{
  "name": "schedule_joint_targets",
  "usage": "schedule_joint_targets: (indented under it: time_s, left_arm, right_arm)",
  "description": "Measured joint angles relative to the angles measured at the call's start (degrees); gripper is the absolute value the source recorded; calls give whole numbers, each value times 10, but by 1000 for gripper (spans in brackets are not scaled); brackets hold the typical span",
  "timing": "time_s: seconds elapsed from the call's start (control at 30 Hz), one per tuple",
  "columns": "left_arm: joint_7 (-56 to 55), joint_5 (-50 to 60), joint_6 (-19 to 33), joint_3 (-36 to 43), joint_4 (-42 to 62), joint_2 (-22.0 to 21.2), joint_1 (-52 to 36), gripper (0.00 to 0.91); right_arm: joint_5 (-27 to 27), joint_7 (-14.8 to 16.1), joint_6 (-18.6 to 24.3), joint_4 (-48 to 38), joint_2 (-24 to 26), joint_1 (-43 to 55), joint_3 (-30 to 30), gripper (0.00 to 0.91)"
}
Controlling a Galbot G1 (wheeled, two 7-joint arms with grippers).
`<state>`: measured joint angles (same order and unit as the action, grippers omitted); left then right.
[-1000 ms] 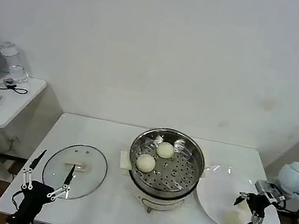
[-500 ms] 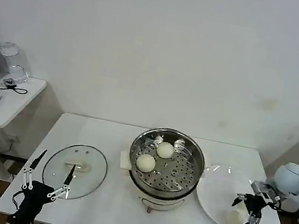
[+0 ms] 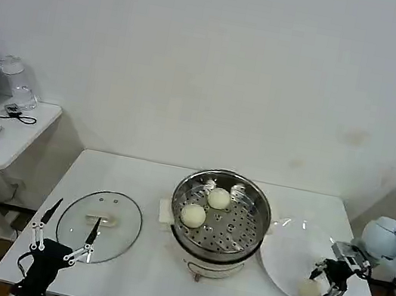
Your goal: Take steamed baozi put them in steamer then cover it.
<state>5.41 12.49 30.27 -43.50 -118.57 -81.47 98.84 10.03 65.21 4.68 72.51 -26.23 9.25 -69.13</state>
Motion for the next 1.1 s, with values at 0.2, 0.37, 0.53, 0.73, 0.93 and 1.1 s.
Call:
schedule_joint_targets:
  time_s: [0.2, 0.37, 0.53, 0.73, 0.93, 1.1]
  left_arm:
    - [0, 0, 0, 1, 0, 0, -1, 907]
    - [0, 0, 1, 1, 1, -1, 0, 907]
    - [0, 0, 1, 3, 0, -1, -1, 907]
    - [0, -1, 1, 3, 0, 2, -1, 907]
    - [0, -2, 1, 3, -3, 4, -3, 907]
    - [0, -2, 1, 3, -5, 4, -2, 907]
  right_arm:
    - [4, -3, 1, 5, 4, 5, 0, 584]
    - [11, -4, 4, 15, 13, 15, 0, 584]
    - [21, -5, 10, 28, 21, 34, 5, 584]
    - [34, 3, 29, 36, 30, 84, 7, 584]
    - [42, 4, 59, 46, 20, 178, -19, 584]
    - [42, 0, 77, 61, -3, 254, -39, 584]
